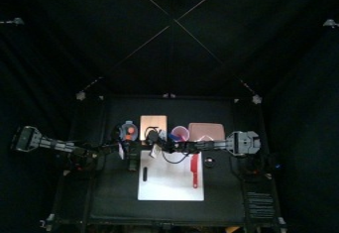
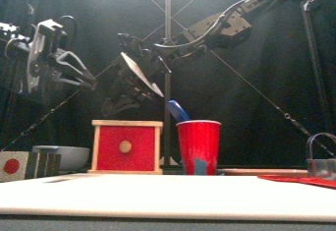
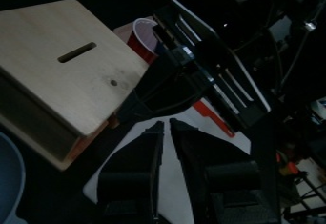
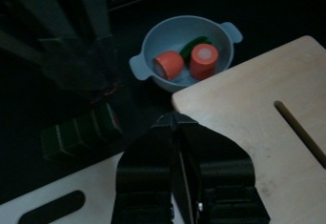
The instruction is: Grasp drawer handle
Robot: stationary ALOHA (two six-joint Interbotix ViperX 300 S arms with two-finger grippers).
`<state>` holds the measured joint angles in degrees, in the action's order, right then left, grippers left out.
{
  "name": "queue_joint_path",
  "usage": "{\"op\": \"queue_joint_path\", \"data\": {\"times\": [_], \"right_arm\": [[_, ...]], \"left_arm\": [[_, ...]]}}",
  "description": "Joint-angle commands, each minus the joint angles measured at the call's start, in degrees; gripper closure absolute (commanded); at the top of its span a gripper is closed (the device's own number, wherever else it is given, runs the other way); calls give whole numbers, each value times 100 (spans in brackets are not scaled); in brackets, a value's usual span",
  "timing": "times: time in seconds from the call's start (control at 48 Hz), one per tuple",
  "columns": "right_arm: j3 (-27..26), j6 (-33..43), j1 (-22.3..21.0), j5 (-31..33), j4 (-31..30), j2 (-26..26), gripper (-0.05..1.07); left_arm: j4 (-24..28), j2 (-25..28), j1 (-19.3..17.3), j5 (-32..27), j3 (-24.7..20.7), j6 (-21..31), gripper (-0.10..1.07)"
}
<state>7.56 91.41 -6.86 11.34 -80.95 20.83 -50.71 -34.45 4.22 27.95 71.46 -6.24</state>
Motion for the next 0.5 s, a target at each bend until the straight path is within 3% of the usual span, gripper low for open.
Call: {"op": "queue_joint_path", "data": {"times": [0.0, 0.208, 0.479], "right_arm": [[-202, -9, -176, 62, -35, -97, 71], [-220, -9, -281, 141, -193, 18, 71], [-167, -9, -299, 272, -360, 229, 71]], "left_arm": [[-202, 9, 123, 35, -97, 35, 39], [-844, 79, 519, 255, -149, 325, 39], [-896, 378, 747, 624, -158, 1406, 39]]}}
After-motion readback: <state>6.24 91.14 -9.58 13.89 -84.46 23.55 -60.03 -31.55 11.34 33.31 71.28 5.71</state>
